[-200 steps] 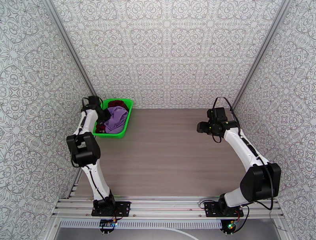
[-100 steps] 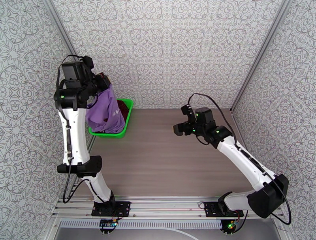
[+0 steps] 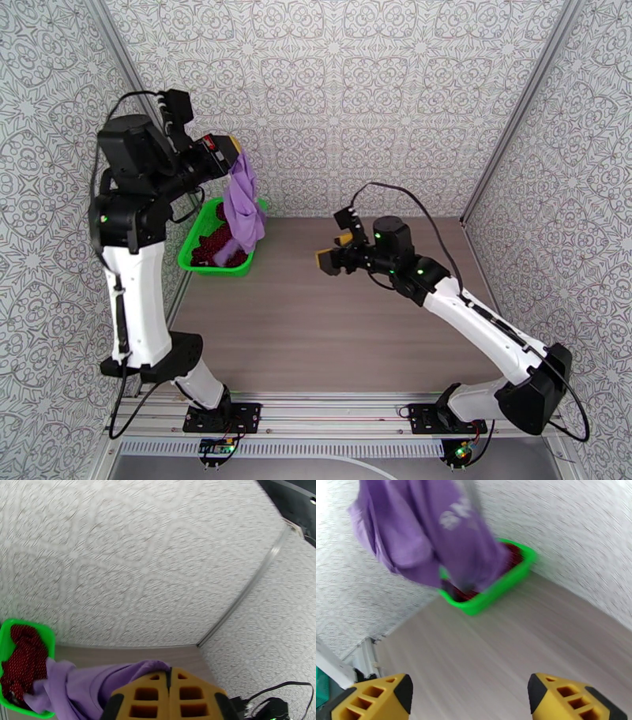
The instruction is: Fold and stack the mixed laundry pile
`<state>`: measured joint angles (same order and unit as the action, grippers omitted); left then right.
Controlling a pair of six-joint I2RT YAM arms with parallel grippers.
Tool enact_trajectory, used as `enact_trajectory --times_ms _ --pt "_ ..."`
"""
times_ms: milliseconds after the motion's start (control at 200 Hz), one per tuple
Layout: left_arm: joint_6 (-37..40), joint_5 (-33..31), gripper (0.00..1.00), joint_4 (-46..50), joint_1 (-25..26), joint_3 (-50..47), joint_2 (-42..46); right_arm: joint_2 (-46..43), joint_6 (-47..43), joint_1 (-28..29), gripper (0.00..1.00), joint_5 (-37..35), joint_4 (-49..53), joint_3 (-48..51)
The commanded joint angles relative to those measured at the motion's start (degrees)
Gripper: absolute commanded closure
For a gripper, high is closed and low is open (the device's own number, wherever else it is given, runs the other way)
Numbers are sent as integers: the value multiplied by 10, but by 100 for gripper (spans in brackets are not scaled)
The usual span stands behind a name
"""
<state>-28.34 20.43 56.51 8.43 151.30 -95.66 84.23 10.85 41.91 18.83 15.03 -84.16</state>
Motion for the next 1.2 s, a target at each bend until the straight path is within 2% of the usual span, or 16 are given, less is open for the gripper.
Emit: enact_trajectory --times_ms 0,170,280,360,440,475,540,665,735,770,805,860,960,1195 --pt "-4 8 100 -37 14 -7 5 72 5 30 22 8 -31 -71" --pt "0 0 100 -31 15 -7 15 156 6 70 25 15 -34 -154" --pt "8 -7 100 -21 15 -11 22 175 12 91 34 12 -42 -174" --pt "10 -11 100 -21 15 -19 28 174 18 100 47 1 -54 -168" --pt "10 -9 100 -23 15 -29 35 165 24 106 65 -18 -68 -154" --pt "10 -10 100 -24 15 -33 38 159 27 107 75 -29 -72 -149" --pt "10 -10 100 -25 15 -41 44 146 33 109 100 -57 -74 -140" --pt "7 -9 100 -22 15 -52 53 110 37 109 100 -112 -71 -118" --pt "5 -10 100 -20 16 -59 60 91 33 110 100 -106 -65 -110" --pt "3 -10 100 -20 16 -64 62 87 34 110 91 -95 -59 -112" --pt "1 -11 100 -19 17 -69 65 85 33 111 73 -81 -48 -116" --pt "-2 -13 100 -18 19 -77 69 86 30 118 50 -76 -37 -122" --pt "-6 -26 100 -19 28 -97 77 96 2 139 28 -121 -30 -137" --pt "-15 -58 100 -6 56 -148 98 139 -17 154 20 -252 -28 -216"
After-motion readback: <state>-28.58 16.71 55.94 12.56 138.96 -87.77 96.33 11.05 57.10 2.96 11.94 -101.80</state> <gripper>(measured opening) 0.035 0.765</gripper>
